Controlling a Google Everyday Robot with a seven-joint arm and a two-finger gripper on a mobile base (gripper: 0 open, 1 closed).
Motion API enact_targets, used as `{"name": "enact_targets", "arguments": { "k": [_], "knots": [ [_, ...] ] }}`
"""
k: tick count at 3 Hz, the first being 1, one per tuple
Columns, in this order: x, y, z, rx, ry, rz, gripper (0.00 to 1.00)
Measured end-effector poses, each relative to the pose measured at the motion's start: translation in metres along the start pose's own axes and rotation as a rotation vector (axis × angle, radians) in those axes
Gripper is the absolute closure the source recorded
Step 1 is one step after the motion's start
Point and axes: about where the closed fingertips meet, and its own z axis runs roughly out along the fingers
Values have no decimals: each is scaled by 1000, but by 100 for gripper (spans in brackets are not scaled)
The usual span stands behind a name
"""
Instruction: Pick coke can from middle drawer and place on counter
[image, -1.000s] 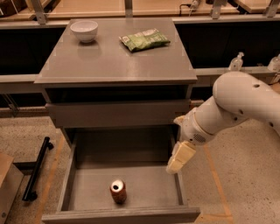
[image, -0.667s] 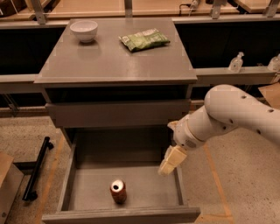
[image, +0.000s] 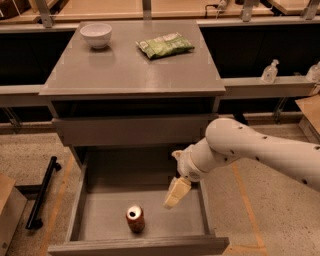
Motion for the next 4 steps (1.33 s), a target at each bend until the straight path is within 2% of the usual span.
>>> {"name": "enact_targets", "arguments": {
  "k": [3,4],
  "knots": [
    [9,1,0,-7,25,2,0],
    [9,3,23,-58,-5,-50,0]
  ]
}}
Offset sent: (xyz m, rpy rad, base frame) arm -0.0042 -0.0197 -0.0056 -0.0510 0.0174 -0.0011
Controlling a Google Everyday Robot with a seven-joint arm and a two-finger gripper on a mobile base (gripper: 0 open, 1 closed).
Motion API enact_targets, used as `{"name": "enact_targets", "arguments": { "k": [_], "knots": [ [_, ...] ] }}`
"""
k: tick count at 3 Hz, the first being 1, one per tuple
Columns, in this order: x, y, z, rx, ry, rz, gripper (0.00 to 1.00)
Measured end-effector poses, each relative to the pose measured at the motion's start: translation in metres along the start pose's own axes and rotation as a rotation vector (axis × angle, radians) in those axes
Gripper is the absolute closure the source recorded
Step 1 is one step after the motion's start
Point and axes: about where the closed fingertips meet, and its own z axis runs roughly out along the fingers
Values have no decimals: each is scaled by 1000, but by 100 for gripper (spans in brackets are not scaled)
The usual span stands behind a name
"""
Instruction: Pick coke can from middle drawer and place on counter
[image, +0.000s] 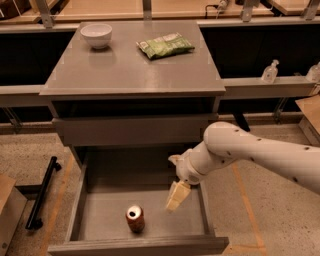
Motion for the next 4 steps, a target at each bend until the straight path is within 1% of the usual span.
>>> {"name": "enact_targets", "arguments": {
  "k": [1,2,3,4],
  "knots": [
    [1,6,55,-135,-69,-138,0],
    [11,4,90,-205,-94,-172,0],
    [13,5,96,-215,-98,-166,0],
    [11,5,111,-231,-121,-164,0]
  ]
}}
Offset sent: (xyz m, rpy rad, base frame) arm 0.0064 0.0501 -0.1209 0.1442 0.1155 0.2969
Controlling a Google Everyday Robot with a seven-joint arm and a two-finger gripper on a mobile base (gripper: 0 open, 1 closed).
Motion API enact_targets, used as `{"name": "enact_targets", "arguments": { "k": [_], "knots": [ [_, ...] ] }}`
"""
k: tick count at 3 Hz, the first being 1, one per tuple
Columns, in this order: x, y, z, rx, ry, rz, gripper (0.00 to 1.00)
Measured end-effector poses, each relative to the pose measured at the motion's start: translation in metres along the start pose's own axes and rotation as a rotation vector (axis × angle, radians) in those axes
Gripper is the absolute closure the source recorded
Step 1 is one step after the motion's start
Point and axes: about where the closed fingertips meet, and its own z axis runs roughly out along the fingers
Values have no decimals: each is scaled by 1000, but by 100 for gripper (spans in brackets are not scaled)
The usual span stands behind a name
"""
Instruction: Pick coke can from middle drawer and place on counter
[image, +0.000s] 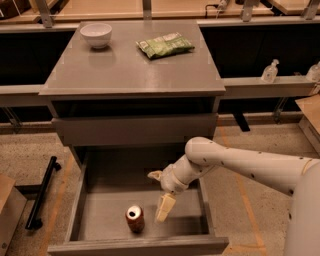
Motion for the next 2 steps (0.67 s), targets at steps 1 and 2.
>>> {"name": "enact_targets", "arguments": {
  "k": [1,2],
  "knots": [
    [-2,-13,28,-1,-43,-23,0],
    [0,-24,58,-15,-83,-29,0]
  ]
}}
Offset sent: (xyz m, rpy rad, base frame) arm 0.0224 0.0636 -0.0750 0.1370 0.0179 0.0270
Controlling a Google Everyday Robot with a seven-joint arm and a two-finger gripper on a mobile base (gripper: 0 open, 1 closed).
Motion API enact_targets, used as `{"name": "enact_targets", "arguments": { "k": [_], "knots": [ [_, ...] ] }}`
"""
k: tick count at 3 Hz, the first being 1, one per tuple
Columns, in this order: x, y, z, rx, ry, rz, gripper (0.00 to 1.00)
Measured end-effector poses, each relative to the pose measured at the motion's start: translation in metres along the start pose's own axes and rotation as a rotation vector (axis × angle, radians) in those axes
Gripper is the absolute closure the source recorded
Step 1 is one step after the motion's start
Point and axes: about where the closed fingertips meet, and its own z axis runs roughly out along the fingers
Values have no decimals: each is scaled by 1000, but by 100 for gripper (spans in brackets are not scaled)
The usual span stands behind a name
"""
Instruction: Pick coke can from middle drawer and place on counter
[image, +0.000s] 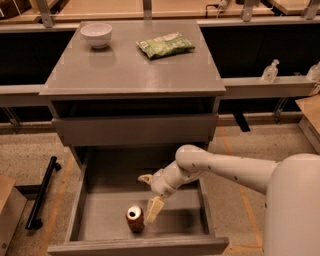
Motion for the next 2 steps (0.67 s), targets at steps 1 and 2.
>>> {"name": "enact_targets", "arguments": {
  "k": [1,2],
  "knots": [
    [10,-4,28,-31,-25,16,0],
    [19,-2,49,-57,-41,44,0]
  ]
}}
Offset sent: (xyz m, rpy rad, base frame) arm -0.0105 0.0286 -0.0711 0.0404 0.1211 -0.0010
